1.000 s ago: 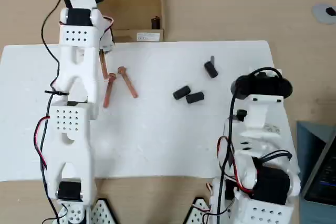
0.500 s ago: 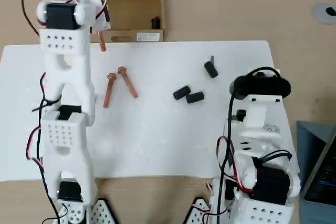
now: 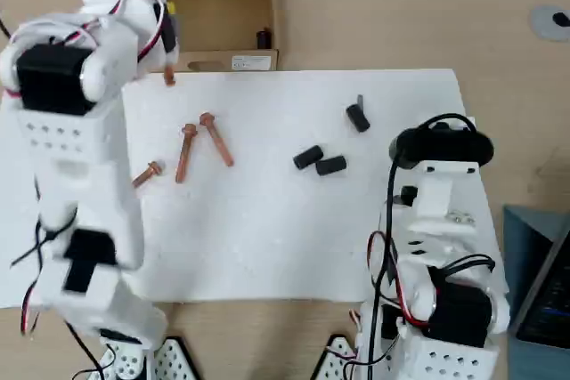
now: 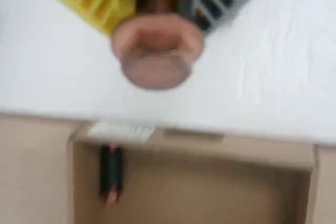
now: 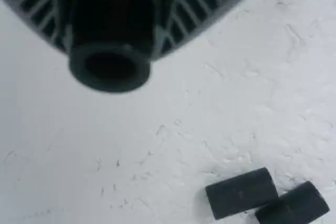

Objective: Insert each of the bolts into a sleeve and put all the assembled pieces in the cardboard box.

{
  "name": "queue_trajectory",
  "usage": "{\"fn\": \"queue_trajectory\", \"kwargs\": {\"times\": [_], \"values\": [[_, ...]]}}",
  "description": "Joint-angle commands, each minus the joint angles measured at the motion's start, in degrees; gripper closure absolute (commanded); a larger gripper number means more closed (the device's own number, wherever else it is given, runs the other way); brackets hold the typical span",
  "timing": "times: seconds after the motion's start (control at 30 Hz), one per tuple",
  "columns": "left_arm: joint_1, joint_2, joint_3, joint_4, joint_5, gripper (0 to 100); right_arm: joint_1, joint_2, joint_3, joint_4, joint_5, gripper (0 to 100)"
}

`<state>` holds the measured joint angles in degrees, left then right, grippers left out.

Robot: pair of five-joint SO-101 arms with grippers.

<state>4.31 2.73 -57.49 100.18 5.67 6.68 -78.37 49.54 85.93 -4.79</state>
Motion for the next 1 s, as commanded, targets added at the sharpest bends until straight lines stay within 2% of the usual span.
{"fn": "queue_trajectory", "kwargs": {"times": [0.0,0.13,0.4,0.57,0.7,0.97], "values": [[0.6,-12.6,11.3,0.3,0.1,100,0.4,-0.3,-1.5,-1.2,0.5,98.9],[0.6,-23.0,22.1,0.3,0.1,100,-2.6,-0.3,-1.5,-1.4,0.2,98.9],[0.5,-40.5,41.9,-0.7,0.4,100,-17.9,-0.3,-0.1,-6.5,-0.4,98.9],[0.1,-53.1,57.9,-6.2,0.4,100,-23.9,-0.3,-0.3,-8.8,-7.7,98.9],[0.1,-66.3,73.0,-13.0,0.4,100,-27.9,-0.4,-0.3,-8.7,-10.8,98.9],[0.1,-94.8,100.7,-25.3,0.4,100,-28.6,-12.8,1.5,-8.4,-10.9,98.9]]}}
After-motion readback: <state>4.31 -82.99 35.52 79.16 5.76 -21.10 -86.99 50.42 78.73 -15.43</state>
